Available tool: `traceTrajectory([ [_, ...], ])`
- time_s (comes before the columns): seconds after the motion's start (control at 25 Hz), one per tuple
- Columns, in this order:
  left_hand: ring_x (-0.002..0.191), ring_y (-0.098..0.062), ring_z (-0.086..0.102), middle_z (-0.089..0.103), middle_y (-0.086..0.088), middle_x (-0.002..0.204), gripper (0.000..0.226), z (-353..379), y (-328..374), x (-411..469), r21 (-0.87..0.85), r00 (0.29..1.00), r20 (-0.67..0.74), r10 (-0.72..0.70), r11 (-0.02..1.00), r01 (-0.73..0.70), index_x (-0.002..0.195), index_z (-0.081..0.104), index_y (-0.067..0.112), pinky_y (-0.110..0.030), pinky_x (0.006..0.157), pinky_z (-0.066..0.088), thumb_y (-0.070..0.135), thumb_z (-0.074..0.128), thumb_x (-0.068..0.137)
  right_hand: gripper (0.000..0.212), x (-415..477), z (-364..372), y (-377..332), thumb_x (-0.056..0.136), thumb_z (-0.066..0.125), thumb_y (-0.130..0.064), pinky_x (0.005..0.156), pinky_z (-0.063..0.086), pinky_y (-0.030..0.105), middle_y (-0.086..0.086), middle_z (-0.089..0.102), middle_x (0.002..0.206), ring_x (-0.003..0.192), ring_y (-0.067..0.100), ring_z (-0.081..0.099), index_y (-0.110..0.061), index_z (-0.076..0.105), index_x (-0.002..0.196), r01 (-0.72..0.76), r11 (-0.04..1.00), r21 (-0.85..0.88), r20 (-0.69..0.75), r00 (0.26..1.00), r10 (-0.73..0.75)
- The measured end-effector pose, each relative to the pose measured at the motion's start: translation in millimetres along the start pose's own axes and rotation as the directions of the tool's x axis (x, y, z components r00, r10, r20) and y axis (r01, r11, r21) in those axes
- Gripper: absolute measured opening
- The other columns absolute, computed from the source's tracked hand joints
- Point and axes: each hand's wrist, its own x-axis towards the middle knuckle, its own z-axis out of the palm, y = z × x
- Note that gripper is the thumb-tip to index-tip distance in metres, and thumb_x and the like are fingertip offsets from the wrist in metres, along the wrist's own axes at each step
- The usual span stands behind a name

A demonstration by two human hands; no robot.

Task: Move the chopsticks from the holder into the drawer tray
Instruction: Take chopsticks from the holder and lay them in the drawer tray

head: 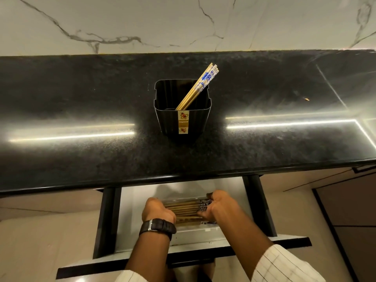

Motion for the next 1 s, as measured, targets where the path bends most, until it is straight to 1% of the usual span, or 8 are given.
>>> traceTrajectory([
  [0.16, 0.133, -0.038, 0.055, 0.057, -0.016, 0.145, 0.042, -7, -5, -16, 0.012, 0.999, 0.036, -0.007, 1.0, 0.007, 0.138, 0.056, 0.008, -0.054, 0.115, 0.043, 0.02, 0.046, 0.1, 0.022, -1, -3, 5, 0.107, 0.046, -0.017, 0.101, 0.048, 0.058, 0.026, 0.055, 0.094, 0.095, 0.044, 0.055, 0.004, 0.051, 0.105, -0.007, 0.998, -0.064, 0.088, 0.996, 0.012],
  [0.28, 0.134, -0.037, 0.053, 0.057, -0.014, 0.145, 0.042, -13, -1, -20, 0.02, 0.997, 0.058, -0.044, 0.999, 0.042, 0.14, 0.057, 0.009, -0.053, 0.117, 0.039, 0.02, 0.046, 0.101, 0.026, 3, -7, 8, 0.107, 0.044, -0.019, 0.095, 0.052, 0.059, 0.026, 0.061, 0.107, 0.105, 0.042, 0.061, 0.002, 0.053, 0.121, -0.021, 0.998, -0.055, 0.138, 0.99, 0.029],
  [0.44, 0.101, -0.033, 0.057, 0.056, -0.015, 0.12, 0.024, -22, 11, -23, -0.015, 0.984, 0.177, -0.02, 1.0, 0.023, 0.101, 0.061, 0.008, -0.05, 0.105, 0.046, 0.027, 0.046, 0.106, 0.027, -6, -19, 9, 0.104, 0.051, -0.006, 0.087, 0.056, 0.052, 0.03, 0.065, 0.12, 0.103, 0.043, 0.064, 0.007, 0.058, 0.126, 0.005, 1.0, 0.018, 0.299, 0.954, -0.01],
  [0.56, 0.074, -0.025, 0.059, 0.058, -0.01, 0.084, 0.032, -19, 16, -44, -0.006, 0.95, 0.284, 0.132, 0.991, -0.136, 0.079, 0.059, 0.012, -0.04, 0.072, 0.053, 0.029, 0.053, 0.105, 0.018, -35, -26, 11, 0.1, 0.057, -0.004, 0.069, 0.065, 0.044, 0.026, 0.076, 0.085, 0.086, 0.039, 0.07, 0.01, 0.066, 0.106, 0.144, 0.988, 0.05, 0.434, 0.888, -0.151],
  [0.64, 0.068, -0.023, 0.063, 0.062, -0.005, 0.068, 0.032, -14, 23, -65, -0.015, 0.893, 0.328, 0.309, 0.947, -0.322, 0.077, 0.062, 0.014, -0.037, 0.064, 0.053, 0.032, 0.059, 0.103, 0.016, -60, -26, 9, 0.099, 0.06, -0.006, 0.06, 0.066, 0.039, 0.022, 0.077, 0.078, 0.078, 0.035, 0.074, 0.008, 0.069, 0.101, 0.294, 0.952, 0.08, 0.467, 0.833, -0.297],
  [0.84, 0.072, -0.019, 0.069, 0.07, 0.004, 0.069, 0.025, 11, 50, -118, -0.061, 0.497, 0.48, 0.722, 0.593, -0.803, 0.083, 0.068, 0.018, -0.032, 0.066, 0.058, 0.032, 0.062, 0.102, 0.014, -123, -25, -14, 0.098, 0.064, -0.009, 0.067, 0.063, 0.033, 0.015, 0.078, 0.082, 0.075, 0.025, 0.076, 0.0, 0.071, 0.107, 0.677, 0.715, 0.177, 0.452, 0.589, -0.67],
  [0.96, 0.086, -0.005, 0.068, 0.071, 0.007, 0.093, 0.002, 33, 67, -137, -0.033, 0.177, 0.53, 0.83, 0.229, -0.973, 0.099, 0.068, 0.029, -0.031, 0.079, 0.06, 0.03, 0.066, 0.099, 0.011, -151, -15, -40, 0.098, 0.064, -0.007, 0.076, 0.063, 0.034, 0.012, 0.079, 0.084, 0.081, 0.024, 0.075, -0.003, 0.071, 0.106, 0.782, 0.583, 0.219, 0.429, 0.46, -0.777],
  [1.0, 0.094, -0.001, 0.065, 0.069, 0.009, 0.105, 0.011, 41, 73, -141, 0.007, 0.065, 0.548, 0.834, 0.073, -0.997, 0.108, 0.067, 0.033, -0.028, 0.085, 0.057, 0.031, 0.068, 0.097, 0.011, -157, -10, -49, 0.099, 0.064, -0.007, 0.078, 0.064, 0.035, 0.011, 0.079, 0.083, 0.081, 0.023, 0.075, -0.004, 0.071, 0.106, 0.804, 0.548, 0.231, 0.423, 0.424, -0.801],
])
